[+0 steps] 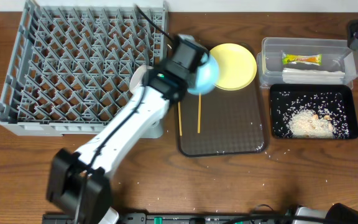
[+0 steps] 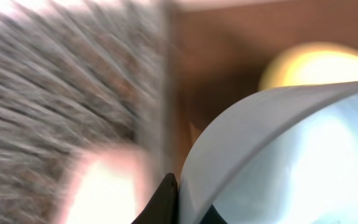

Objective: Sort waste into correct bins and load items into the dishwasher
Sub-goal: 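Lift the light-blue bowl with the left gripper over to the rack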

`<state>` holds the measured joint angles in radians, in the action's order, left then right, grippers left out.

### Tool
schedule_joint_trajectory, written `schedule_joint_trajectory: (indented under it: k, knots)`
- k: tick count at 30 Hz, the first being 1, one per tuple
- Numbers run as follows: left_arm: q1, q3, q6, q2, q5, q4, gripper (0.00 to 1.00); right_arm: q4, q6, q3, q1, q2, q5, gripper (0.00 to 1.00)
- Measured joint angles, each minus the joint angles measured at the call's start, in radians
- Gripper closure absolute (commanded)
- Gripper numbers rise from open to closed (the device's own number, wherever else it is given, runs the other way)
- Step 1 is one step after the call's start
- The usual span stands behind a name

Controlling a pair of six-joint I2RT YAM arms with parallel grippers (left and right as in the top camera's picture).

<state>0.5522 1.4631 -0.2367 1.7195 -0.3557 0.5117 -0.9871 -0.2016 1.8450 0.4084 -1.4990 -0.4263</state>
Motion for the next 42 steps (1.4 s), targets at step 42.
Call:
schedule_joint_trajectory:
  k: [42]
  knots:
    - [-0.233,0.000,0.975,0.465,-0.750,-1.106,0.93,0.000,0.000,0.000,0.000,0.000,-0.001,0.01]
